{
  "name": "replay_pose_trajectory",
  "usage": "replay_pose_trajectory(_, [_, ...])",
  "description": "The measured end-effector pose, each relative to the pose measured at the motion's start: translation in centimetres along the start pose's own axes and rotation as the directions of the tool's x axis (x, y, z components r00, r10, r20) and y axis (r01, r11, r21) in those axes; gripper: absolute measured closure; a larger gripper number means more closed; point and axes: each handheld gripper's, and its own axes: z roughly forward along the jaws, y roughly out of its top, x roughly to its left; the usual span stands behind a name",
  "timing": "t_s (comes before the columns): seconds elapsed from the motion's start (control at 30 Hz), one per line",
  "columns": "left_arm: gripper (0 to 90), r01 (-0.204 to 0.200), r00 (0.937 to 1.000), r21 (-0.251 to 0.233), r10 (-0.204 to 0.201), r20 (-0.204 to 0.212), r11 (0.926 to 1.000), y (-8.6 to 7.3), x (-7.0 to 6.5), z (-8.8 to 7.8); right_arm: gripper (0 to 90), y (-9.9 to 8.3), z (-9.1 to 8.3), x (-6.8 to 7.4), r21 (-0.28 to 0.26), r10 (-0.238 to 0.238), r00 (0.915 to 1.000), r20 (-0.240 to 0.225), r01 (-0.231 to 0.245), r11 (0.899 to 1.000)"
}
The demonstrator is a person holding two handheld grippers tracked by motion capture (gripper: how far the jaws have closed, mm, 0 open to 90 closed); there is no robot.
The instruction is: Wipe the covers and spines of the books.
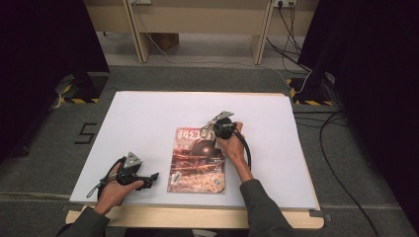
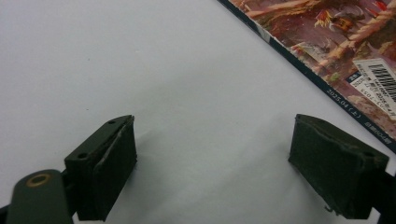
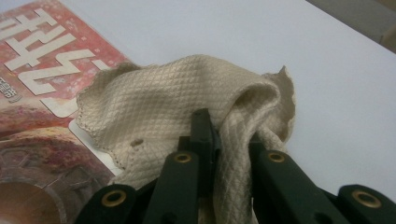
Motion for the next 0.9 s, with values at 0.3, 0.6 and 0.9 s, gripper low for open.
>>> replay_pose_trajectory(0.3, [13.6, 0.002, 1.0000, -0.001, -0.002, 0.001, 1.0000, 0.0, 0.0, 0.0, 82.6, 1.0, 0.3, 3.1, -0.017, -0.052, 0.9971, -0.056, 0.051, 0.999])
replay_pose_trajectory(0.6, [13.6, 0.001, 1.0000, 0.001, -0.001, 0.001, 1.0000, 0.0, 0.0, 0.0, 82.6, 2.7, 1.1, 7.7, -0.062, -0.105, 0.9795, -0.172, 0.096, 0.993])
replay_pose_trajectory(0.9, [13.7, 0.001, 1.0000, 0.000, -0.001, 0.002, 1.0000, 0.0, 0.0, 0.0, 82.5, 3.4, 1.2, 10.2, -0.079, -0.155, 0.9661, -0.207, 0.141, 0.987])
